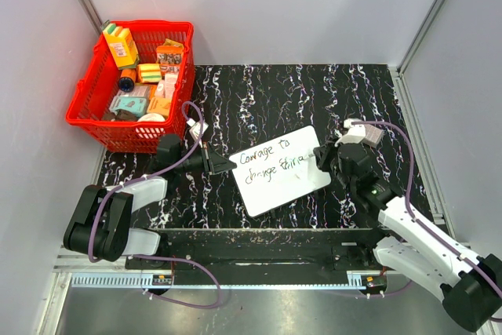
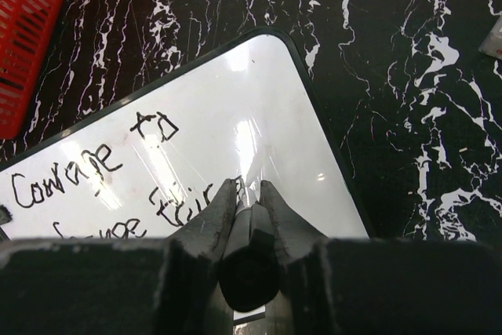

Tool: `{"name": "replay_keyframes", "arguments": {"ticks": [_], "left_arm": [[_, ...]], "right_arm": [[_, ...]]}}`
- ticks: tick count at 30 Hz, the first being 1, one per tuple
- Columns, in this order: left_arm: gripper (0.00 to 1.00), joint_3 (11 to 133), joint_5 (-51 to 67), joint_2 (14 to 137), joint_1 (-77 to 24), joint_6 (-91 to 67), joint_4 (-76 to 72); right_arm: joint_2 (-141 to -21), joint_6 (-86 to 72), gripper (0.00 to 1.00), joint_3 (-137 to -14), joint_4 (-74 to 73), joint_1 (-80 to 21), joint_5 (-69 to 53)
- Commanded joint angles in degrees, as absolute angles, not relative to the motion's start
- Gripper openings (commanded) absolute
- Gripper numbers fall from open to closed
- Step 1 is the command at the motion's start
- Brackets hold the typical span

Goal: Write a sentence on the whiteboard
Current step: Write on the whiteboard at the whiteboard stand.

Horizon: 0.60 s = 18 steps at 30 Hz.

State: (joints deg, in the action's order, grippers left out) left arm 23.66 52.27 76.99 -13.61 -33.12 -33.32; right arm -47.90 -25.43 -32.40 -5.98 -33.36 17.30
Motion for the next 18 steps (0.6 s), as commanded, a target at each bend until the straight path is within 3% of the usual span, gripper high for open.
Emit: {"name": "replay_keyframes", "arguments": {"ticks": [1, 18], "left_arm": [[0.00, 24.4, 46.3, 78.4, -13.4, -25.8, -33.7], [0.00, 24.3, 46.2, 78.2, -13.4, -25.8, -33.7]], "right_arm": [[-47.4, -26.9, 0.00, -30.7, -10.5, -33.1, 17.4], [-46.3, -28.0, 0.00, -29.2, -14.3, -33.1, 13.2]]}}
